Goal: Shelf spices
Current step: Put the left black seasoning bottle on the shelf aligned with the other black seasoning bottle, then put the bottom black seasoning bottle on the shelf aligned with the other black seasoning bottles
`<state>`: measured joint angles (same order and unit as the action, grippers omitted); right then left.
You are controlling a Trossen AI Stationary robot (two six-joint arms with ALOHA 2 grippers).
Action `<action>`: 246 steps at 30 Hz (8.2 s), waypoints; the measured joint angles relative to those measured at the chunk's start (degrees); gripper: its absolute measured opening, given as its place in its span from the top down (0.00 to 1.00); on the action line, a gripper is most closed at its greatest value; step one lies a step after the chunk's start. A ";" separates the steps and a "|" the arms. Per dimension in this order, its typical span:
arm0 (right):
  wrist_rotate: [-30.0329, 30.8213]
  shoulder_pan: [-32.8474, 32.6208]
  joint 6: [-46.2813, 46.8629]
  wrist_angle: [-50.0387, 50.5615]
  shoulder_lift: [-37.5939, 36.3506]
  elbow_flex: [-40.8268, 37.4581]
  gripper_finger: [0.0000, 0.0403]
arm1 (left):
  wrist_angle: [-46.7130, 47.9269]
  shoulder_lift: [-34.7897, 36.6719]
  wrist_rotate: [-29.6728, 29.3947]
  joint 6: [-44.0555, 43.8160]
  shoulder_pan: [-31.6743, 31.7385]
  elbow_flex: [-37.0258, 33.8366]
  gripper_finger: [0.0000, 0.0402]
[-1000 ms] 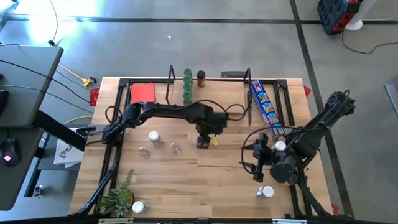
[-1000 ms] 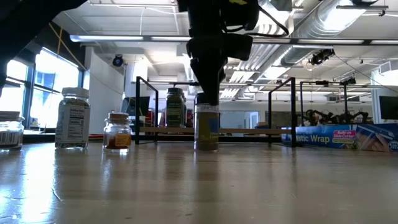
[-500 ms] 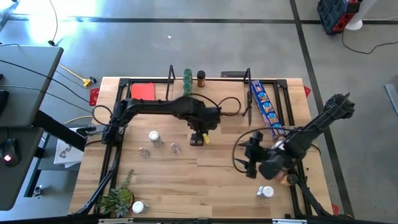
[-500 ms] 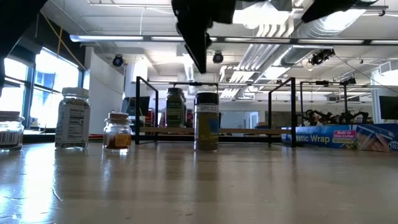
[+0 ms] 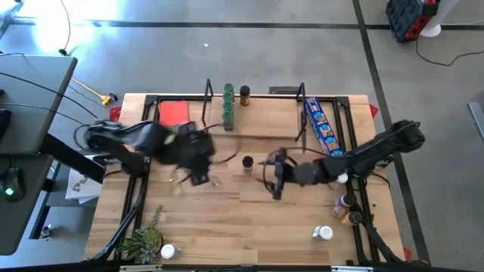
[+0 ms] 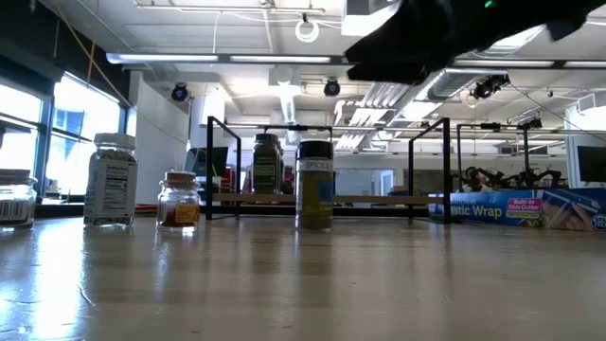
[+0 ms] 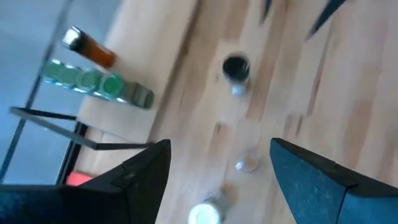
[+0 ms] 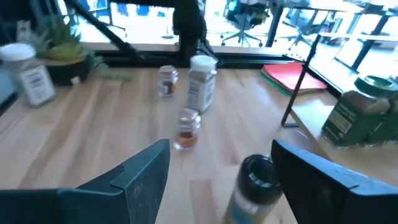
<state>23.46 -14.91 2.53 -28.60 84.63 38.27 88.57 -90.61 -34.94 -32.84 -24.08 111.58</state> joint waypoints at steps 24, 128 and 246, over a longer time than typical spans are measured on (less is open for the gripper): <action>-16.46 12.75 0.42 25.94 14.06 17.68 0.33 | -1.33 4.74 -13.79 -34.57 -21.70 -20.80 0.33; -14.29 40.81 -0.96 21.24 25.30 25.18 0.70 | -5.84 1.95 -16.57 -33.64 -25.83 -20.74 0.33; -40.39 -45.03 72.18 107.88 -3.09 22.72 0.21 | -9.16 -13.14 -30.84 -33.55 -26.62 -20.78 0.33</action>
<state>-16.93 -59.94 74.72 79.29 81.54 61.00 79.41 -103.74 -65.78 -66.39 -50.70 90.80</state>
